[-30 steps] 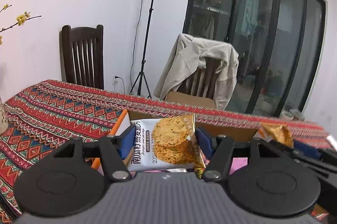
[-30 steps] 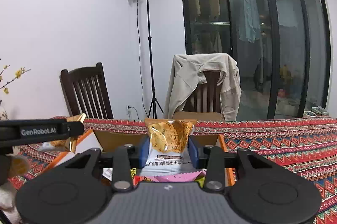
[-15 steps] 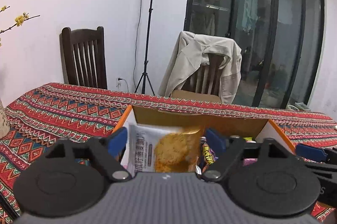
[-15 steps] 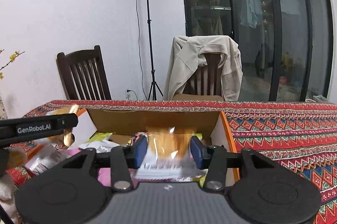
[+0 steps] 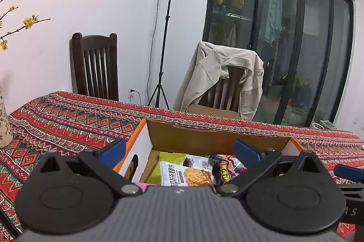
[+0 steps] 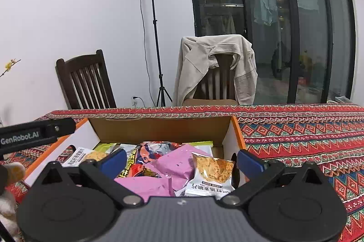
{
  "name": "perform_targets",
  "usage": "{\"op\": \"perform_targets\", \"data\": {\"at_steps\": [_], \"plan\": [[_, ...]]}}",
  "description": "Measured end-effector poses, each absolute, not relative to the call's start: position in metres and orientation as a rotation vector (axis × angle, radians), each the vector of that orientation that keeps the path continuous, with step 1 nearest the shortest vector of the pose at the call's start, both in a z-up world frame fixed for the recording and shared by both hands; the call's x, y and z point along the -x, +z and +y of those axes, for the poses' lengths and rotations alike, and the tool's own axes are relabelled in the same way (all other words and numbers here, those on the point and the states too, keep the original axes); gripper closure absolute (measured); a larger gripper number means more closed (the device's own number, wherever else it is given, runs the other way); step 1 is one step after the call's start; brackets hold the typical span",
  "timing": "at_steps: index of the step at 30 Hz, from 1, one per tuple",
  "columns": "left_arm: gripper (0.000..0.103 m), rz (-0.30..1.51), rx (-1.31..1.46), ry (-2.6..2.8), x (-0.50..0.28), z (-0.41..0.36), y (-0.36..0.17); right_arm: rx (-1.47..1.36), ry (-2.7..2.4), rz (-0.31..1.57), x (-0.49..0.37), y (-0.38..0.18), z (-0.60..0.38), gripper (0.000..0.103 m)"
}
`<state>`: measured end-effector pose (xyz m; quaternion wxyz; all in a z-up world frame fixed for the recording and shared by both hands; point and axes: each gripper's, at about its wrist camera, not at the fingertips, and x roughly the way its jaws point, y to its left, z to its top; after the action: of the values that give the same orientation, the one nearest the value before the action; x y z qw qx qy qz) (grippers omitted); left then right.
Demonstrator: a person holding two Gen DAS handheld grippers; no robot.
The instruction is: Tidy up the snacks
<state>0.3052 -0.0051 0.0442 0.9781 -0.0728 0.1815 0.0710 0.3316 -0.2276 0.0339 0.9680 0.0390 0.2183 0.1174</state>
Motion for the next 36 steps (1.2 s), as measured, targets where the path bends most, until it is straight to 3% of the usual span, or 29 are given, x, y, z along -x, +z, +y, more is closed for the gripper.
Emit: {"op": "perform_targets", "data": {"at_steps": [17, 36], "plan": [[0.0, 0.284, 0.171, 0.068, -0.24, -0.005, 0.091, -0.044, 0.225, 0.371, -0.283, 0.075, -0.237, 0.0], [0.0, 0.312, 0.13, 0.006, -0.115, 0.015, 0.072, -0.002, 0.268, 0.37, -0.157, 0.066, -0.258, 0.0]]}}
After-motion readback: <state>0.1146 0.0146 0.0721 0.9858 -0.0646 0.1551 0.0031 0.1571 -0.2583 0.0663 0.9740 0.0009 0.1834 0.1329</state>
